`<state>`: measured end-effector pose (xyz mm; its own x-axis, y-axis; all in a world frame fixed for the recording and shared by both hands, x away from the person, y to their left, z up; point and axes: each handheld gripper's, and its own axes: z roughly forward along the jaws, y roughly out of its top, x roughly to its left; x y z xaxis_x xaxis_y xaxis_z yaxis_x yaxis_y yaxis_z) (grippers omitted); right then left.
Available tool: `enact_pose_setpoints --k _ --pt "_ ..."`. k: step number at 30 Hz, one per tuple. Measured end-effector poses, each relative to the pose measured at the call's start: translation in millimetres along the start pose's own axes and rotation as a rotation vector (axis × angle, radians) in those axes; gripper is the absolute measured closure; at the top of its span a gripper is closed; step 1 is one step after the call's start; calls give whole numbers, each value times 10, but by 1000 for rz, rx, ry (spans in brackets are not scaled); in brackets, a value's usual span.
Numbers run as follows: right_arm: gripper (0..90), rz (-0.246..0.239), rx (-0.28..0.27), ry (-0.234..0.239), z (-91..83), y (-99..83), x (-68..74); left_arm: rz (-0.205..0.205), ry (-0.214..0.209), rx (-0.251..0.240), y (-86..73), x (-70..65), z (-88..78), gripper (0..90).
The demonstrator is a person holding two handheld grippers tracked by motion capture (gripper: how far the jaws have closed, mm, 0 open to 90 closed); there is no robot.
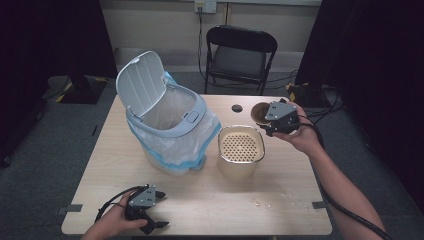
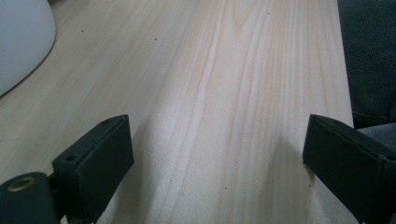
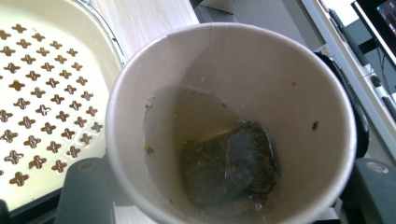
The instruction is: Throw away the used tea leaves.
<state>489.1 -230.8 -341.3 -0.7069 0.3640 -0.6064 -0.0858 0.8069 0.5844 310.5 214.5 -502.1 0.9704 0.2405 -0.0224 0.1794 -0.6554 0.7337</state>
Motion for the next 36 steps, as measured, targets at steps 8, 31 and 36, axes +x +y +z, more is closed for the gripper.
enact_pose_setpoints --k 8,31,36 --pt "308 -138 40 -28 -25 121 94 0 0 0 0 0 0 80" --pt "316 -866 262 -427 -4 394 485 1 1 -1 0 1 0 80" --pt "316 -941 263 -482 -8 414 531 1 1 -1 1 1 -1 80"
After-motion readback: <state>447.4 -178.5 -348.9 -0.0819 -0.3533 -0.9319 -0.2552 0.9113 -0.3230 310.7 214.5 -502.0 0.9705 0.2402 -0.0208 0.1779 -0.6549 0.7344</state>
